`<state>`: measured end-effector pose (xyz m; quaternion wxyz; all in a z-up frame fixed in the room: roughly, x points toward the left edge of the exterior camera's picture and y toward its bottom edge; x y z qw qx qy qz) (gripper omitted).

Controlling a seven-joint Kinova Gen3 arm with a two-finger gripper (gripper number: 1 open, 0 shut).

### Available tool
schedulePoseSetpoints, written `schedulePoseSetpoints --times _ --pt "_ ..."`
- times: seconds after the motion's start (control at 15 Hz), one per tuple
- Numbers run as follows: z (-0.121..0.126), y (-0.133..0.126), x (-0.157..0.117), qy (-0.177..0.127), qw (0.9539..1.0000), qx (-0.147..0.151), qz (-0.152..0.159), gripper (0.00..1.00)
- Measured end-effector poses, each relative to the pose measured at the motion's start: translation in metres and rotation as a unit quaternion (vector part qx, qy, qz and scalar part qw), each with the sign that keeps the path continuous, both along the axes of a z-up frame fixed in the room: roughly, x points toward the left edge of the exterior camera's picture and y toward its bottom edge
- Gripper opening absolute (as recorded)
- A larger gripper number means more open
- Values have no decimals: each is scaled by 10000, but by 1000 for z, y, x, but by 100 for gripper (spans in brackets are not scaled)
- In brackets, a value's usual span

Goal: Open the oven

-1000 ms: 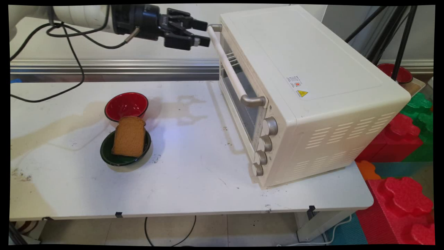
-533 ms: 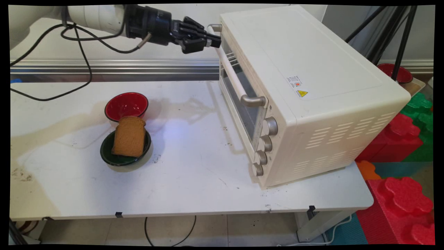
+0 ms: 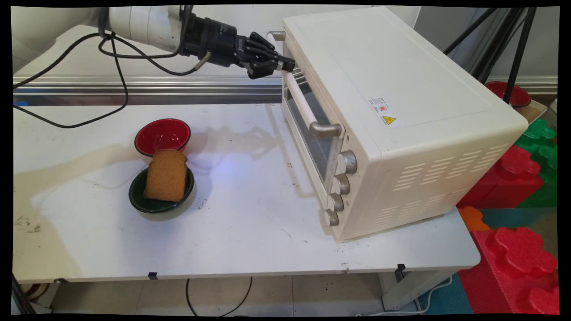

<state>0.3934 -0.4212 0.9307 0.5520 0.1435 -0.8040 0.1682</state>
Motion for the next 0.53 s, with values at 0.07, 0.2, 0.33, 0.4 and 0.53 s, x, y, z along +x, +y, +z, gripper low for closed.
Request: schedulePoseSetpoints --times 0.07,0.2,0.33,0.4,0.53 --pt "-1 -1 -1 -44 10000 9 -6 0" --pt "-1 -2 -2 -126 9999 22 -20 0" --pt "-2 -2 0 -242 9997 34 -53 0" --pt "-2 -2 2 -293 9995 40 -75 0" --pt "-2 2 7 -404 9991 57 -117 0"
